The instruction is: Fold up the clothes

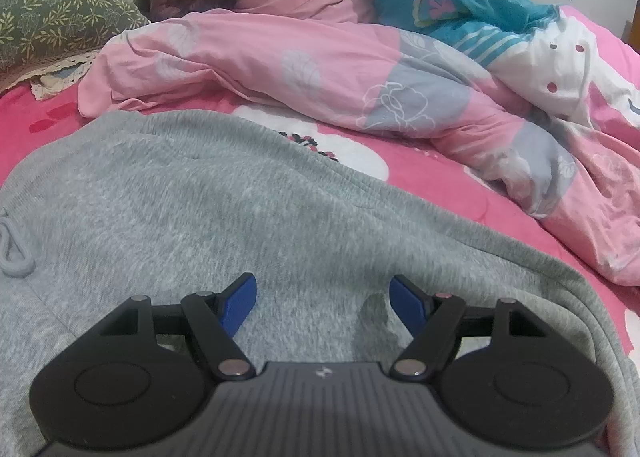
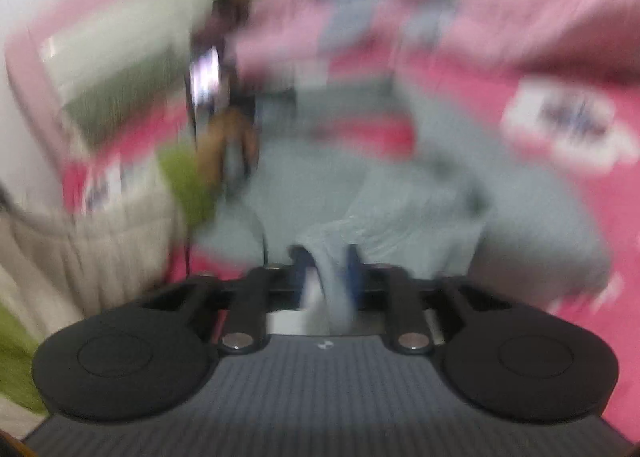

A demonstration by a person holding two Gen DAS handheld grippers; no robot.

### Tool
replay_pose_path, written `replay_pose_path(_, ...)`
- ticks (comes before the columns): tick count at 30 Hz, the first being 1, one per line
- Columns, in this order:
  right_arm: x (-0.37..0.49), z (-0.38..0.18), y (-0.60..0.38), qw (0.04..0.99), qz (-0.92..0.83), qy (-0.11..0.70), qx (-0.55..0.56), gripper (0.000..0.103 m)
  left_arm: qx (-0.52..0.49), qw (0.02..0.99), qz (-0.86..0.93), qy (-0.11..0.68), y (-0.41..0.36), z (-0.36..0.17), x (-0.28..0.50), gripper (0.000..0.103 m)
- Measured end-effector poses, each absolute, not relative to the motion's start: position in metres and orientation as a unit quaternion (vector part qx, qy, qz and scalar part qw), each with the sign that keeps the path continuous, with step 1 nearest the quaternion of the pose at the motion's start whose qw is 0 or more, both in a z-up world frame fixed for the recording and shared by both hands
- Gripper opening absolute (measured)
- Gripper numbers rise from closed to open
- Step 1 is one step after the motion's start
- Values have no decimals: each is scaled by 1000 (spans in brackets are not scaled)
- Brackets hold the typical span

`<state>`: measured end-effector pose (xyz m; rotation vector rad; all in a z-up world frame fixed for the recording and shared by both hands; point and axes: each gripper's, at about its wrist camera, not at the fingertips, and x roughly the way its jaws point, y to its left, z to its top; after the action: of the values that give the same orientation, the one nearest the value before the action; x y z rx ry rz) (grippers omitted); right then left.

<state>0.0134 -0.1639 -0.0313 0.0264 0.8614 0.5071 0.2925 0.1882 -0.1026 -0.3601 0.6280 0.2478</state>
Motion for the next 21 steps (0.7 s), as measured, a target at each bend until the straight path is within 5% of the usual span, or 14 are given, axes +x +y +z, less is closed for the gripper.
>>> replay_pose_path(3, 11, -26, -169, 870, 235, 434, -11, 48, -174, 928, 121, 307, 188, -102, 293, 75)
replay_pose_path(7, -5, 10, -213, 893, 251, 371, 43, 87, -171, 928, 121, 307, 187, -102, 293, 76)
replay_pose_path(8, -7, 18, -228, 901, 250, 349, 63, 90, -171, 928, 121, 307, 187, -102, 293, 77)
replay_pose_path(15, 20, -35, -325, 901, 94, 317, 283, 90, -172, 928, 120, 307, 188, -103, 292, 77)
replay_pose_path(21, 48, -96, -354, 879, 79, 284, 374, 75, -170, 929, 117, 308, 187, -103, 294, 80)
